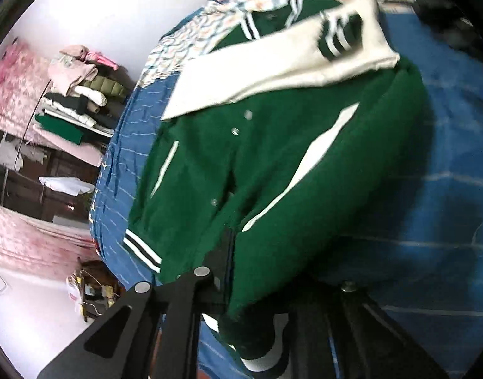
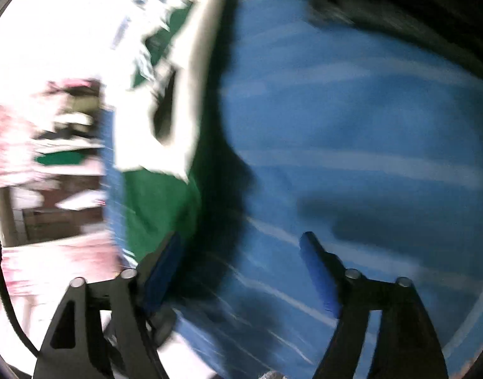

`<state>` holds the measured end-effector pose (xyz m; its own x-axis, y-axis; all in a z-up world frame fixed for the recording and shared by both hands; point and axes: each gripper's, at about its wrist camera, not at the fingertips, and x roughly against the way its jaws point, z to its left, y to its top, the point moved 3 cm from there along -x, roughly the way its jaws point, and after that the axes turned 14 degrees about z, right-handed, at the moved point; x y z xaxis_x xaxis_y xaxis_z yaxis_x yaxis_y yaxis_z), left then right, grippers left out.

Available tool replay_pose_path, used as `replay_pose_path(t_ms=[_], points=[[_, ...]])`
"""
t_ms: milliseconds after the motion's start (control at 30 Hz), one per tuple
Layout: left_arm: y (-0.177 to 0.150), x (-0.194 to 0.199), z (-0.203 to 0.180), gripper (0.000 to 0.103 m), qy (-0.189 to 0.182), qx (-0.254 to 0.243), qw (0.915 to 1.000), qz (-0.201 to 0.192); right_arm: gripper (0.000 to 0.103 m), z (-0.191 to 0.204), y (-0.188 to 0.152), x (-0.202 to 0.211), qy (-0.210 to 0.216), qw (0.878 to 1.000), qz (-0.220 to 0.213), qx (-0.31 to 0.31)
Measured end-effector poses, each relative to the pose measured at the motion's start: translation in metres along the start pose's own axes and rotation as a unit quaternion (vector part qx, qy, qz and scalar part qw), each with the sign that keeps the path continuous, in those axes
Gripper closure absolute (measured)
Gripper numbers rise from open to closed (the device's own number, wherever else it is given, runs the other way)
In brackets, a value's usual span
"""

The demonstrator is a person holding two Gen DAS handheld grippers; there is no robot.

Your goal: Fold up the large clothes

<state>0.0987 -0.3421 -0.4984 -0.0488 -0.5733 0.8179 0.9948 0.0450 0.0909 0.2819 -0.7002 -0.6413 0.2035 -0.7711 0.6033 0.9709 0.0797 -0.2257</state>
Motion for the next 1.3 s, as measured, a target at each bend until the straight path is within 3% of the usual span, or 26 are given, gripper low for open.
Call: replay_pose_path(t_ms=[200,333,367,400,433,500,533,733,833,967,1167,1200,1233,1300], points=[[0.003,0.001,0.021,0.094,-0.034,0.004,0.9994,-0.003,0.019,0.027,0.079,-0.036,0.092,0.996,0.001,-0.009],[0.006,-0.008,0.032,0.094,-0.063,-0.004,0.998,-0.009,0.02,0.03,0.117,-0.096,0.092,0.992,0.03,-0.075],[0.007,-0.01,0.035,0.094,-0.073,-0.011,0.9972,-0.009,0.024,0.031,0.122,-0.106,0.087,0.991,0.034,-0.09],[0.007,-0.009,0.038,0.094,-0.078,-0.012,0.9968,-0.009,0.058,0.034,0.128,-0.113,0.052,0.992,0.032,-0.114],[0.008,-0.01,0.044,0.094,-0.088,-0.012,0.996,-0.01,0.072,0.041,0.129,-0.115,0.029,0.992,0.028,-0.124],[0.011,-0.011,0.059,0.094,-0.107,-0.012,0.9941,-0.008,0.084,0.069,0.131,-0.113,-0.002,0.993,0.013,-0.116],[0.013,-0.011,0.069,0.094,-0.12,-0.006,0.9927,-0.007,0.084,0.084,0.131,-0.109,-0.017,0.994,0.008,-0.109],[0.026,-0.028,0.153,0.094,-0.203,0.034,0.9783,0.021,0.086,0.225,0.128,-0.091,-0.084,0.994,-0.014,-0.07],[0.038,-0.054,0.2,0.093,-0.237,0.066,0.9681,0.049,0.086,0.296,0.141,-0.12,-0.13,0.99,-0.01,-0.049],[0.052,-0.115,0.256,0.092,-0.252,0.112,0.9576,0.085,0.086,0.377,0.173,-0.203,-0.192,0.981,0.017,-0.021],[0.053,-0.232,0.294,0.088,-0.274,0.168,0.9345,0.152,0.085,0.421,0.21,-0.361,-0.297,0.952,0.072,-0.001],[0.052,-0.249,0.295,0.087,-0.28,0.173,0.9297,0.165,0.081,0.42,0.215,-0.383,-0.314,0.946,0.082,0.005],[0.05,-0.266,0.295,0.087,-0.294,0.18,0.9221,0.175,0.068,0.421,0.22,-0.408,-0.333,0.938,0.092,0.008],[0.045,-0.29,0.3,0.086,-0.343,0.197,0.8983,0.192,0.049,0.423,0.226,-0.432,-0.347,0.933,0.096,0.003]])
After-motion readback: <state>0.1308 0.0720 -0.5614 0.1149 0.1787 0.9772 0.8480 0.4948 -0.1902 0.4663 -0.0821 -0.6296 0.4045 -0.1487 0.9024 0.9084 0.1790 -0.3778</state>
